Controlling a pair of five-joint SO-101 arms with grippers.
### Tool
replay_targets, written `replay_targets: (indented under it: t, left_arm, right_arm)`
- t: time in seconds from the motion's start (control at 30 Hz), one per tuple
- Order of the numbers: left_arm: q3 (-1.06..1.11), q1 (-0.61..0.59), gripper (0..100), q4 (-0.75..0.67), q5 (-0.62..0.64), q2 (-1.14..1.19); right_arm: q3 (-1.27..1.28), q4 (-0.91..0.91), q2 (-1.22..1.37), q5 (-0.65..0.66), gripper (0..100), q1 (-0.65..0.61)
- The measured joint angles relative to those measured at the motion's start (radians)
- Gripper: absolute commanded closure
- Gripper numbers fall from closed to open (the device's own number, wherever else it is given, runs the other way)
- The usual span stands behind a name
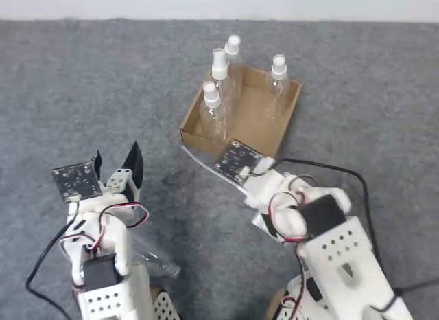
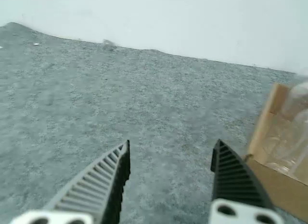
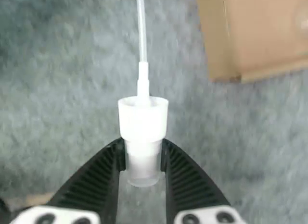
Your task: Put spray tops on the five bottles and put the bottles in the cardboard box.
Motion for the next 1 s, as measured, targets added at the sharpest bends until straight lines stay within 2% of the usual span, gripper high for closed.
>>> replay_targets:
  t: [0.33, 0.57, 0.63, 0.83, 1.0]
  left_arm:
    - [0.000, -0.038, 74, 0.000, 0.000, 0.000]
    - [0.000, -0.040, 74, 0.000, 0.000, 0.000]
    - [0.000, -0.040, 74, 0.000, 0.000, 0.000]
    - [0.000, -0.040, 74, 0.000, 0.000, 0.000]
    - [0.000, -0.040, 74, 0.000, 0.000, 0.000]
  right_arm:
    - [0.000, -0.244, 0.315, -0.002, 99.2, -0.089]
    - [0.000, -0.344, 0.425, -0.002, 99.0, -0.120]
    - [0.000, -0.351, 0.428, -0.002, 94.7, -0.120]
    - [0.000, -0.348, 0.428, -0.002, 68.2, -0.120]
    - [0.000, -0.325, 0.428, -0.002, 69.3, -0.118]
